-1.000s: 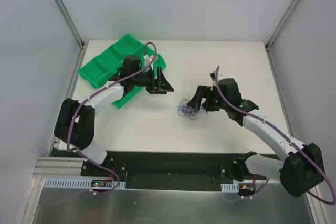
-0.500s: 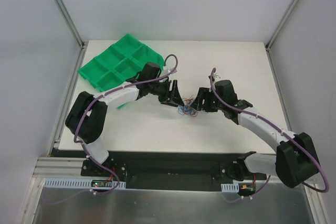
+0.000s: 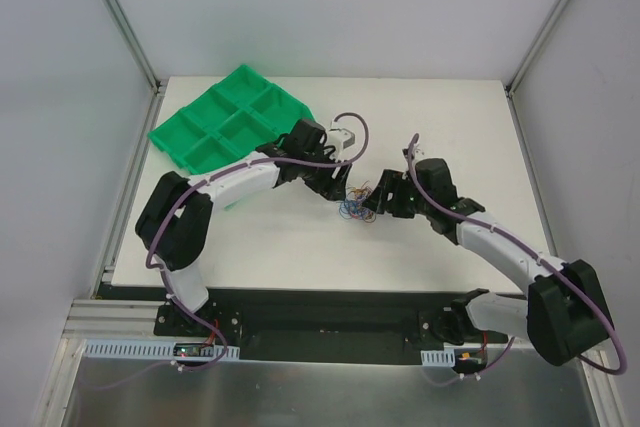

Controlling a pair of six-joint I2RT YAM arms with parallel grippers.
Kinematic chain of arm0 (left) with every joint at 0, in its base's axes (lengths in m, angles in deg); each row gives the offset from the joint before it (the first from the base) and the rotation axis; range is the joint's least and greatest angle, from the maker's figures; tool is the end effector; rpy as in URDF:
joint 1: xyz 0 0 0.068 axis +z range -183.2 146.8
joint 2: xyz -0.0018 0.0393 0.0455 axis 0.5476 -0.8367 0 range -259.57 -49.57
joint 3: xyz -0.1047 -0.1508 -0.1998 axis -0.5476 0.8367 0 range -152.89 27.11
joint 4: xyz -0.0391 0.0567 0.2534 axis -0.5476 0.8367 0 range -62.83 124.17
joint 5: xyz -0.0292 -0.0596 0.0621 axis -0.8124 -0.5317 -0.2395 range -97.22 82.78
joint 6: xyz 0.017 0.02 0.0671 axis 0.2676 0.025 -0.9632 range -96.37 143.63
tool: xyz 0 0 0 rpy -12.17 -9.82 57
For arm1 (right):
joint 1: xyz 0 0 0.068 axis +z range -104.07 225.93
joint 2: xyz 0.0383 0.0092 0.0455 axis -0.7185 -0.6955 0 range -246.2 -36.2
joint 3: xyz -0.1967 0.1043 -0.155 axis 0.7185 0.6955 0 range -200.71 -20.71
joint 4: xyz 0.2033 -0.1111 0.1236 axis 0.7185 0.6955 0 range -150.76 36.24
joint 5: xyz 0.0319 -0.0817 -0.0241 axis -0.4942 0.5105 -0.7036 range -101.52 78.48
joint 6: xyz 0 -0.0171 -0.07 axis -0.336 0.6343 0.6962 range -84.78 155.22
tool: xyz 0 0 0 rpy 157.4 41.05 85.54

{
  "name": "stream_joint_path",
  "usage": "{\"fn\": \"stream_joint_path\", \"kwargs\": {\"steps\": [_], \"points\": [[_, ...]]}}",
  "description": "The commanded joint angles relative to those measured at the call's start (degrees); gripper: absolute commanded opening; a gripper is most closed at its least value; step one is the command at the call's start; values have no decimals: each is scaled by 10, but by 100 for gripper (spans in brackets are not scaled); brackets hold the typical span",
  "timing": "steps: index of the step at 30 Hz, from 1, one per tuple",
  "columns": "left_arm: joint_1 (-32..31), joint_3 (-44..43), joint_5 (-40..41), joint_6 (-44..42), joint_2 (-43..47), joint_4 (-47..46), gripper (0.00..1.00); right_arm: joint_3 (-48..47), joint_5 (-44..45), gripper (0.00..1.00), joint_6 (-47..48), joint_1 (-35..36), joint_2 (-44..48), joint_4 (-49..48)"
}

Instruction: Untangle the cables

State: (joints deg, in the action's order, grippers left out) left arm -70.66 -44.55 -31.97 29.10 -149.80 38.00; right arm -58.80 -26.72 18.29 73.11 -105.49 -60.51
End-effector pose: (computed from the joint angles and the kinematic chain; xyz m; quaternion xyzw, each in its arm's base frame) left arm 0.3106 -0.2695 0.2255 0.3313 0.8236 -0.3331 0.3176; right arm 0.2429 0.1423 0.2141 -0.1416 0.8554 0.2889 0.4059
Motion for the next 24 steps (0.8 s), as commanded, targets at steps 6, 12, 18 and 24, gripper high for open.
{"fn": "stream_joint_path", "kwargs": {"steps": [6, 12, 18, 24], "points": [[-37, 34, 77, -196, -7, -93, 63, 48, -42, 71, -14, -14, 73, -32], [-46, 25, 53, -201, -32, -107, 58, 62, -40, 72, -14, -18, 101, -34], [-62, 21, 41, -199, -43, -133, 35, 71, -41, 72, -24, -20, 104, -42], [-78, 34, 26, -202, -18, -150, 0, 78, -40, 72, -29, -20, 96, -56]]}}
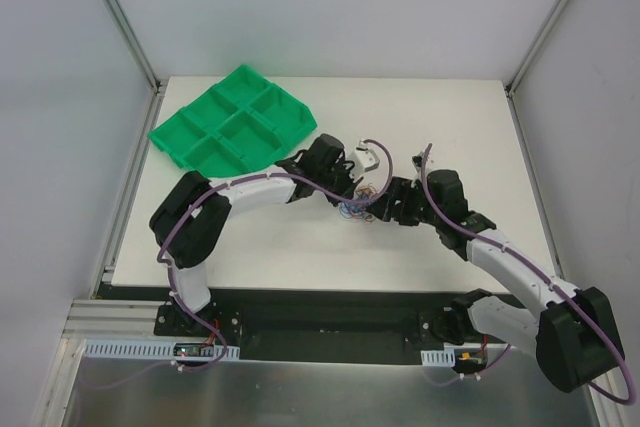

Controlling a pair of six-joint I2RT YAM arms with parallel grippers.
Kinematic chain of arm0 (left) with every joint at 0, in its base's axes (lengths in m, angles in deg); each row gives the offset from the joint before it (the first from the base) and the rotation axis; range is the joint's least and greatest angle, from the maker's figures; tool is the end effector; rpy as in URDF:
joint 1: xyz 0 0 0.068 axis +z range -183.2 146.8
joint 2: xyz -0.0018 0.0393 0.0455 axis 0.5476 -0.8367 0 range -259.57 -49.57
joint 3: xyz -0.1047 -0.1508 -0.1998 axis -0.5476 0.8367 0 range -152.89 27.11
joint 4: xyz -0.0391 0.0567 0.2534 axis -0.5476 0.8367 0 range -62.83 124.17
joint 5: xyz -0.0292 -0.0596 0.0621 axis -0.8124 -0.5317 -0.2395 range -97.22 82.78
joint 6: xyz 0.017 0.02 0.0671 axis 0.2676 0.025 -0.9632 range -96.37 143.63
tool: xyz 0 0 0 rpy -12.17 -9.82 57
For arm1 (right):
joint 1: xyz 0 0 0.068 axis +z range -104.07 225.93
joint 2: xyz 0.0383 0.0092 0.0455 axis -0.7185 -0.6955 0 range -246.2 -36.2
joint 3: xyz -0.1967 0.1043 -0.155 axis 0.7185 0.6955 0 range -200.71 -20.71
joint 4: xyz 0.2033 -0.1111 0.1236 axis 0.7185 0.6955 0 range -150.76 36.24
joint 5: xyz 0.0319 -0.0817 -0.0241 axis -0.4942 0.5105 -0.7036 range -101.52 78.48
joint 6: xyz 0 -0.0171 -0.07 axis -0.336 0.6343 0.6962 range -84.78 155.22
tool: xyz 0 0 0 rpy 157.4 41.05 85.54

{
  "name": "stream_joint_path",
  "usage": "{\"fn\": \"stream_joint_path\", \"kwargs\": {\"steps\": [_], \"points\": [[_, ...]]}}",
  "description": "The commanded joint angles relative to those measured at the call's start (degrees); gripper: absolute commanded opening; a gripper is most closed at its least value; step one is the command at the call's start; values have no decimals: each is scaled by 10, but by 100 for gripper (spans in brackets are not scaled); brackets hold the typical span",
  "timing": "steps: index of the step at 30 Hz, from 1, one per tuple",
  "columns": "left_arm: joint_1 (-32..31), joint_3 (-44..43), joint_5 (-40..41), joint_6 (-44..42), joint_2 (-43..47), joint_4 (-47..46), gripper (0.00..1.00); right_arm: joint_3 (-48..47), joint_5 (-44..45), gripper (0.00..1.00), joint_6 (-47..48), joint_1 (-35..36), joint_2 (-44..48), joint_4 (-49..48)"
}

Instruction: Untangle the cables

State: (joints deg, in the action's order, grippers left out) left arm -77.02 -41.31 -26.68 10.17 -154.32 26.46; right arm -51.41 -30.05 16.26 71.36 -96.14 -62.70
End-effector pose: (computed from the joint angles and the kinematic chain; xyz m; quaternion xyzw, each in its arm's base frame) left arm 0.2940 -0.3096 0.1940 0.4879 0.7324 -0.2631 0.3953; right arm 0.2165 0.1239 0.2128 -0.1312 0.8368 0.3212 0.4234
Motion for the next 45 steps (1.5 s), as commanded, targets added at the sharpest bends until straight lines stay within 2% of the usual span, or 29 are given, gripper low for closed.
{"fn": "stream_joint_path", "kwargs": {"steps": [1, 5, 11, 16, 22, 29, 32, 36, 39, 45], "points": [[-19, 1, -20, -11, 31, -36, 0, 5, -5, 72, -10, -2, 0, -36], [-21, 17, -4, 36, 67, -35, 0, 1, 6, 73, -20, -5, -4, -32], [-21, 71, 4, 183, 157, -27, 0, -19, 40, 75, -5, -4, -11, -8], [-21, 84, -58, 264, 217, -17, 0, -40, 34, 76, -5, 10, -50, -38], [-20, 71, -118, 337, 234, -5, 0, -67, 42, 79, -21, 36, -112, -75], [-20, 4, -147, 364, 266, -4, 0, -83, 65, 79, -41, 71, -192, -100], [-20, -35, -134, 363, 285, 4, 0, -84, 82, 77, -52, 74, -222, -98], [-21, -91, -111, 349, 319, 38, 0, -69, 159, 75, -50, 74, -215, -71], [-21, -127, -73, 336, 347, 62, 0, -82, 208, 75, -32, 67, -205, -15], [-21, -223, -21, 297, 369, 131, 0, -103, 264, 76, 4, 28, -185, 50]]}}
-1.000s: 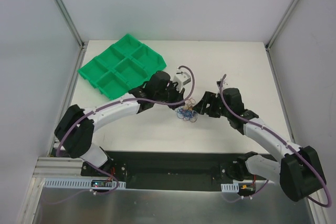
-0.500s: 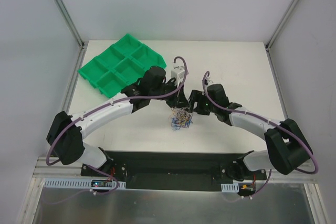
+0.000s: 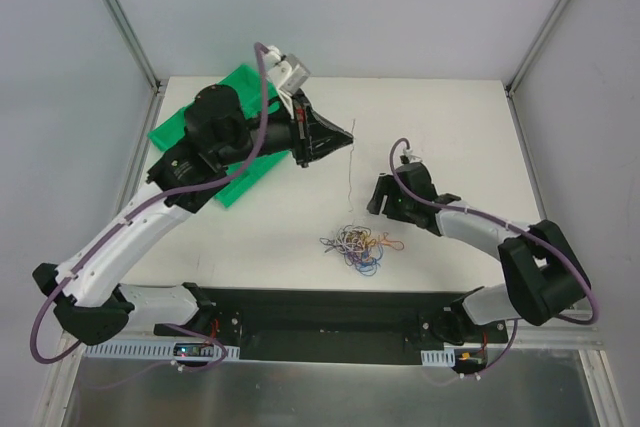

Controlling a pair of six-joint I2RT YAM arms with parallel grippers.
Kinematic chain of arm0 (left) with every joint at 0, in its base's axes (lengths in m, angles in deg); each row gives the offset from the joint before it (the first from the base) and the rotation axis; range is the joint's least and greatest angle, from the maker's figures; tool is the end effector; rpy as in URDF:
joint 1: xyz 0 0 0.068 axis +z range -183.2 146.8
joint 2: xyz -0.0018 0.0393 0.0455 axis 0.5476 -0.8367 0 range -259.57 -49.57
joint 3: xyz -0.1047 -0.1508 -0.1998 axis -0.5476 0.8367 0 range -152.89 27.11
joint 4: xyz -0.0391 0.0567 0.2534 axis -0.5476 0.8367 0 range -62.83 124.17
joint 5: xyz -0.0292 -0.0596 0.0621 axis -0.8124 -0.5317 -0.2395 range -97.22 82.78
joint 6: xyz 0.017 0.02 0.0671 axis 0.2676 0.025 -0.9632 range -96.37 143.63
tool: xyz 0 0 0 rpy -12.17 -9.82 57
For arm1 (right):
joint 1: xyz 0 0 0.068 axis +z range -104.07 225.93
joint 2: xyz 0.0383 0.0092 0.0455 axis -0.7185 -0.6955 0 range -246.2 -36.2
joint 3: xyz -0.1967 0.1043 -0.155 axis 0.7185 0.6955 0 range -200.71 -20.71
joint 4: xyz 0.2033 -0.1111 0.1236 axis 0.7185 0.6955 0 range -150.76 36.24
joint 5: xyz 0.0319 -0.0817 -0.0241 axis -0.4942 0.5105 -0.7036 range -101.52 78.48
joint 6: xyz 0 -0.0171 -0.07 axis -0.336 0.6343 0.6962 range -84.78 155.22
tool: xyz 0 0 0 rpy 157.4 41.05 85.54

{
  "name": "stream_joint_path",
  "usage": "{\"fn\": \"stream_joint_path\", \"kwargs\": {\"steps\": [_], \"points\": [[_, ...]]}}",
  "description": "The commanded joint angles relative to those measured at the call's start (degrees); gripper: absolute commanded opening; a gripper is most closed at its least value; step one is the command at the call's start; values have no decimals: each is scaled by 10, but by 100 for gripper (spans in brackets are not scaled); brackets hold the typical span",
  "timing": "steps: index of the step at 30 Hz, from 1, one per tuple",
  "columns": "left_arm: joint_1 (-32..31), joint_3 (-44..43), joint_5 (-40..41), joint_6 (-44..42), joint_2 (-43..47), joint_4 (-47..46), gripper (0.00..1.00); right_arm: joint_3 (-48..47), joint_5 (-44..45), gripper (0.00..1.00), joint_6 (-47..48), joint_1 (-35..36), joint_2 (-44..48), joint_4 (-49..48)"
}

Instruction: Untangle the cables

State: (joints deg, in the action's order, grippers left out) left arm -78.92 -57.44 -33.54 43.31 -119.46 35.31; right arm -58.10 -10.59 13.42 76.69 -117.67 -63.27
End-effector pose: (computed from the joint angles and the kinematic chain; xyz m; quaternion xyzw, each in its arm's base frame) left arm 0.1760 -0.2184 0.4948 0.3115 0.5933 -0.5201 0.5296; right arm 0.2580 0.1524 0.1562 -0.0679 0.9095 0.1749 0.3710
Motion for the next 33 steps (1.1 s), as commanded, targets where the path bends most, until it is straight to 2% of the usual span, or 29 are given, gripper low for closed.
{"fn": "stream_joint_path", "kwargs": {"steps": [1, 4, 9, 12, 14, 16, 20, 21, 25, 29, 33], "points": [[-1, -74, 57, -39, 20, 56, 0, -46, 80, 77, 45, -33, 32, 75], [0, -106, 78, -46, 18, 86, 0, -71, 117, 79, 79, -42, 60, 124], [0, -120, 113, -46, 13, 110, 0, -89, 75, 82, 144, -32, 131, 173], [-1, -133, 115, -42, 5, 111, 0, -65, -3, 85, 195, -3, 205, 141], [-1, -141, 111, -35, -4, 112, 0, -34, -67, 87, 192, 30, 243, 103], [-1, -146, 117, -20, -6, 112, 0, 4, -81, 90, 165, 63, 268, 53], [-1, -151, 138, -13, 2, 112, 0, 57, -13, 90, 106, 147, 255, -41], [0, -154, 141, -13, 3, 112, 0, 61, 38, 89, 99, 170, 237, -57], [-1, -182, 140, -23, 8, 115, 0, 29, 150, 84, 72, 228, 144, -73], [-1, -232, 166, -51, 22, 136, 0, -1, 280, 83, 18, 214, 78, 17], [-1, -272, 236, -90, 48, 171, 0, 18, 287, 82, 8, 132, 87, 62]]}}
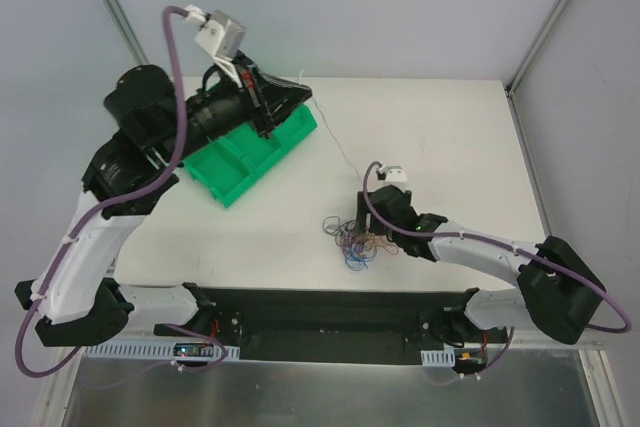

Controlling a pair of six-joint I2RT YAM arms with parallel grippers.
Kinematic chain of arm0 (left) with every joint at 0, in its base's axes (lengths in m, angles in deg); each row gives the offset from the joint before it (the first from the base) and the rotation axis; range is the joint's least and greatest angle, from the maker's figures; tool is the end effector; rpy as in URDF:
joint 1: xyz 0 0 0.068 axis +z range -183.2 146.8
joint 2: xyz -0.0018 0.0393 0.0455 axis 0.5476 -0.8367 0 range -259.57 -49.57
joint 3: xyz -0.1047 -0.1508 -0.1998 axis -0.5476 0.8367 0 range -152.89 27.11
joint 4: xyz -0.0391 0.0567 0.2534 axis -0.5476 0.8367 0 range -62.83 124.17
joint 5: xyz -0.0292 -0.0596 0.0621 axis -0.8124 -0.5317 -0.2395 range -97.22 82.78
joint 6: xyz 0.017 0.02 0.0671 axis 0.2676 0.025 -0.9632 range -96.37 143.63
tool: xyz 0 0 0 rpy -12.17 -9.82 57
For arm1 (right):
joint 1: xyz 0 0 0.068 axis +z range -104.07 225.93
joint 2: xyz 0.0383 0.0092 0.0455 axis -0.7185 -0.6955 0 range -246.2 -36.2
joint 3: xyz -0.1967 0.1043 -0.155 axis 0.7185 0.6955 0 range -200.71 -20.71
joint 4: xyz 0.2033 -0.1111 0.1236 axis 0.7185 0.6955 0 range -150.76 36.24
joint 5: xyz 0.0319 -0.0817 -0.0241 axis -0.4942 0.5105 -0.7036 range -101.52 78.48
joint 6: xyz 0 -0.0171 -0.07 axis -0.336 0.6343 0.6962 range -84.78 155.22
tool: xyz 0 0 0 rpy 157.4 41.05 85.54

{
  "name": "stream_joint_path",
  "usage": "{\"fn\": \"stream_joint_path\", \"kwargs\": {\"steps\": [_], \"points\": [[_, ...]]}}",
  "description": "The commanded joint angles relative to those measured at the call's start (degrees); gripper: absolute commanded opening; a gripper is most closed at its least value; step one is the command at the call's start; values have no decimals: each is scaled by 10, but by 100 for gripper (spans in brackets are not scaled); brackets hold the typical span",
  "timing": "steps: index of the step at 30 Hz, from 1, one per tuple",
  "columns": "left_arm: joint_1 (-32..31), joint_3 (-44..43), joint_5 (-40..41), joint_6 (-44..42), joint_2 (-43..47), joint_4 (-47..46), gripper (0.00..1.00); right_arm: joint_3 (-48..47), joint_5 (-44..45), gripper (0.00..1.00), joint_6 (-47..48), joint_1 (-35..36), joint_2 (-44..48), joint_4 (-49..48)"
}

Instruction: Untangle the cables

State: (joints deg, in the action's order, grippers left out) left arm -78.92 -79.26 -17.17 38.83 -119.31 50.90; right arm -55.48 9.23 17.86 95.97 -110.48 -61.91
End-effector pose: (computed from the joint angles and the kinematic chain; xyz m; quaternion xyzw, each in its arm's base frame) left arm 0.1463 -0.1648 0.5844 0.2288 0.5811 -0.4416 0.6442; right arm 0.1952 0.2001 0.1752 -0.1739 0.8718 0.1028 0.4463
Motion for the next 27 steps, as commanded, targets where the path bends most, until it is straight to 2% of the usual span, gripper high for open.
{"fn": "stream_joint_path", "kwargs": {"steps": [1, 6, 9, 19, 27], "points": [[-1, -60, 87, -55, 52, 25, 0, -5, 84, 82, -29, -80, 22, 53], [0, -63, 159, -94, 72, 51, 0, 5, 61, 83, 21, -158, 51, 83], [0, -58, 179, -102, 72, 62, 0, 2, 68, 85, 44, -180, 66, 95], [0, -59, 247, -130, 91, 91, 0, -22, 23, 91, 55, -333, 57, 149], [0, -125, 285, -185, 87, 107, 0, -7, -23, 100, 79, -348, 69, 121]]}}
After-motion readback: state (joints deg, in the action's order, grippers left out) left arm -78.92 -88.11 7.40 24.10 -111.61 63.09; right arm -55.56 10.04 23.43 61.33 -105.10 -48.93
